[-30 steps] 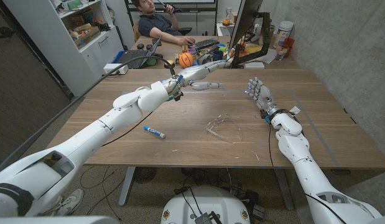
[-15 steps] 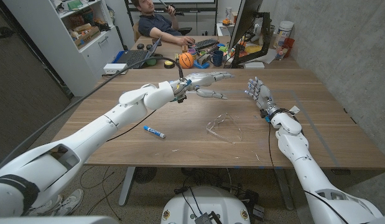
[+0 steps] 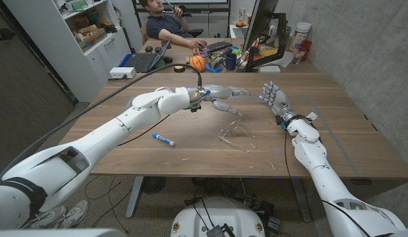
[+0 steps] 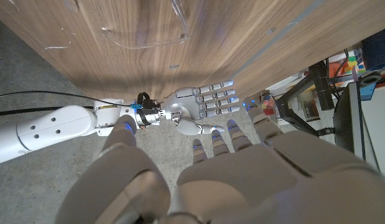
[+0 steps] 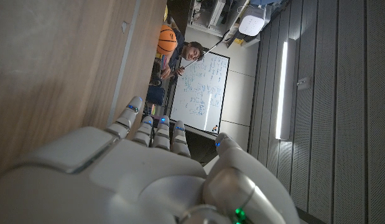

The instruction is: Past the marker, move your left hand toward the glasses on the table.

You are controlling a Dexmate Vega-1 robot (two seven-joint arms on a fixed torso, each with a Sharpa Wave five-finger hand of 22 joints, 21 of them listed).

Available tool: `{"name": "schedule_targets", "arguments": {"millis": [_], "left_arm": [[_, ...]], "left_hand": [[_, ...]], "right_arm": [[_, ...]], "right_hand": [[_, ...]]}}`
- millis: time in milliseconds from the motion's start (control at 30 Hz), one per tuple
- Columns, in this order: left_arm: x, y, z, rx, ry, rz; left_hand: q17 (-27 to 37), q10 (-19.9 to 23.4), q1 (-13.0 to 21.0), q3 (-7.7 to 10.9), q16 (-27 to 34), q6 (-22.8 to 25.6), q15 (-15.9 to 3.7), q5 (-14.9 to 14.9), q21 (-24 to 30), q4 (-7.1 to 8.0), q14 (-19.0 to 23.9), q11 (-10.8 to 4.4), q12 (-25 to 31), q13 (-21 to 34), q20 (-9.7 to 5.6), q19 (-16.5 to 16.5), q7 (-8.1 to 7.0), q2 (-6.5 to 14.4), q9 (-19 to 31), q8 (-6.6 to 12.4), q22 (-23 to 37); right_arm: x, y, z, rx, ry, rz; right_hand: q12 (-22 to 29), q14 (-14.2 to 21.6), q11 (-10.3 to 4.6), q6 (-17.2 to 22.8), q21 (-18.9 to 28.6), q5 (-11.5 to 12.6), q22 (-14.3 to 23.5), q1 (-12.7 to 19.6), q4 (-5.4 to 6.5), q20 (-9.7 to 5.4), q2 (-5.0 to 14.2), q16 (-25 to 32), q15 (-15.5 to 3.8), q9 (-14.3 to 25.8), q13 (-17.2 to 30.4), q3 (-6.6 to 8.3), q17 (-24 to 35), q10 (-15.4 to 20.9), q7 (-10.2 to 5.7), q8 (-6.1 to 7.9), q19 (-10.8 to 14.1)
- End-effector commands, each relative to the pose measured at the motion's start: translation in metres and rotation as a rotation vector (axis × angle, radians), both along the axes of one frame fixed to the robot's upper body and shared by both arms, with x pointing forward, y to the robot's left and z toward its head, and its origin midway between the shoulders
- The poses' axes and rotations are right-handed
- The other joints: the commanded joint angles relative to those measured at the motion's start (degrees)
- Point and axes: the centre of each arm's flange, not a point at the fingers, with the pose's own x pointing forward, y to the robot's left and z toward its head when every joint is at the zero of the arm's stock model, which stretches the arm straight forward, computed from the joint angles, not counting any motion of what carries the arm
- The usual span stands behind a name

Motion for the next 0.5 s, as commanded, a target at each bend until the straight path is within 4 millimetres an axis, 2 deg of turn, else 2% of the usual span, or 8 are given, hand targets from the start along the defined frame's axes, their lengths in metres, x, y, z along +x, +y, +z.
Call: {"name": "schedule_targets", "arguments": {"millis": [33, 300, 500], "left_arm": [[0.009, -0.002, -0.013, 0.098, 0.044, 0.085], [0.016, 0.000, -0.020, 0.129, 0.017, 0.151], [0.022, -0.001, -0.026, 0.132, -0.008, 0.178]], "left_hand": [[0.1, 0.2, 1.0, 0.04, 0.5, 0.3, -0.01, 0.4, -0.1, -0.31, 0.1, -0.16, 0.2, 0.2, -0.06, 0.6, -0.34, 0.0, 0.3, 0.25, 0.2], [0.1, 1.2, 2.6, 0.26, 0.7, 0.9, -0.19, 0.7, -0.4, -0.55, 0.7, -0.15, 0.4, 0.2, 0.05, 1.2, -0.31, 0.4, 0.3, 0.51, 0.2], [0.1, 2.9, 6.1, 0.51, 1.1, 2.3, -0.91, 1.3, -0.4, -0.99, 2.7, -0.47, 0.7, 0.2, -0.70, 3.8, -0.30, 0.6, 0.4, 1.03, 0.2]], "right_arm": [[0.001, 0.001, -0.001, -0.003, 0.000, -0.002], [0.001, 0.001, -0.001, -0.006, -0.001, -0.007], [0.001, 0.001, -0.002, -0.008, 0.003, -0.008]], "right_hand": [[0.2, 0.1, 0.11, -0.1, -0.1, 0.5, 0.3, -0.3, -0.02, 0.19, -0.16, 0.4, 0.32, 0.2, 0.3, -0.16, 0.1, 0.4, 0.38, 0.40, 0.4], [0.2, 0.1, 0.07, 0.0, -0.2, 0.5, 0.3, -0.5, 0.05, 0.23, -0.28, 0.4, 0.35, 0.2, 0.3, -0.38, 0.2, 0.5, 0.56, 0.42, 0.4], [0.2, 0.1, 0.06, 0.0, -0.3, 0.5, 0.3, -0.6, 0.10, 0.22, -0.36, 0.4, 0.35, 0.2, 0.3, -0.51, 0.2, 0.5, 0.57, 0.42, 0.4]]}}
